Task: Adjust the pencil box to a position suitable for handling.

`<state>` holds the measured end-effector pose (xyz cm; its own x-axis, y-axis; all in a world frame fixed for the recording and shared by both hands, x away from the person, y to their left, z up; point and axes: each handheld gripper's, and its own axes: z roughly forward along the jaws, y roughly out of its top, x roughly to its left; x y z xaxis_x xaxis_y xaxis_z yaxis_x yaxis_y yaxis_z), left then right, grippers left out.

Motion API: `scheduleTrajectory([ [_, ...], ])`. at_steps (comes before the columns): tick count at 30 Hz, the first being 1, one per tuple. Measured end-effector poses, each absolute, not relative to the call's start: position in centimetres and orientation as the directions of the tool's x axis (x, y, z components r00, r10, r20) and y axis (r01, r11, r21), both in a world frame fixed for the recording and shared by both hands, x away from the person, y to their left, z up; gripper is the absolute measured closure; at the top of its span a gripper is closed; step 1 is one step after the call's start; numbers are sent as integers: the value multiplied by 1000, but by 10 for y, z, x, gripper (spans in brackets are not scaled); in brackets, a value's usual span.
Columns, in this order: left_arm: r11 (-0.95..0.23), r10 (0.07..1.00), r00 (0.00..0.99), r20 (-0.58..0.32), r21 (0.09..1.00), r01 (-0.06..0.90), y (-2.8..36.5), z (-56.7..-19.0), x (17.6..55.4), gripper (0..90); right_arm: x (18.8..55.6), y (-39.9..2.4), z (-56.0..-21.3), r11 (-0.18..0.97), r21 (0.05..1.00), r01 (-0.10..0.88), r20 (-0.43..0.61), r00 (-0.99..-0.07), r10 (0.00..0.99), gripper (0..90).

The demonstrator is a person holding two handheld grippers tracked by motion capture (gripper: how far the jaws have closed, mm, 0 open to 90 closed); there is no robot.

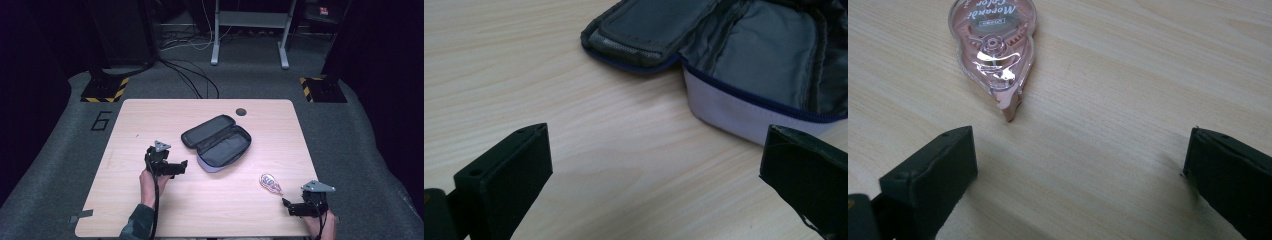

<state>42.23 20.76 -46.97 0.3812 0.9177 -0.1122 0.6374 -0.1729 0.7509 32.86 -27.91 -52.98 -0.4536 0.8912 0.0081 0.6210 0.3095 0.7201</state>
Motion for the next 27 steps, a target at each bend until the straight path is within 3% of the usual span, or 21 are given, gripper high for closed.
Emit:
scheduleTrajectory([
  [12, -235, 890, 440, -115, 713, 661, 161, -467, 456, 13, 328, -279, -530, 313, 716, 624, 6, -453, 891, 6],
  [27, -258, 891, 434, -134, 638, 726, 132, -489, 478, 280, 328, -279, -530, 311, 719, 622, 4, -451, 893, 11],
])
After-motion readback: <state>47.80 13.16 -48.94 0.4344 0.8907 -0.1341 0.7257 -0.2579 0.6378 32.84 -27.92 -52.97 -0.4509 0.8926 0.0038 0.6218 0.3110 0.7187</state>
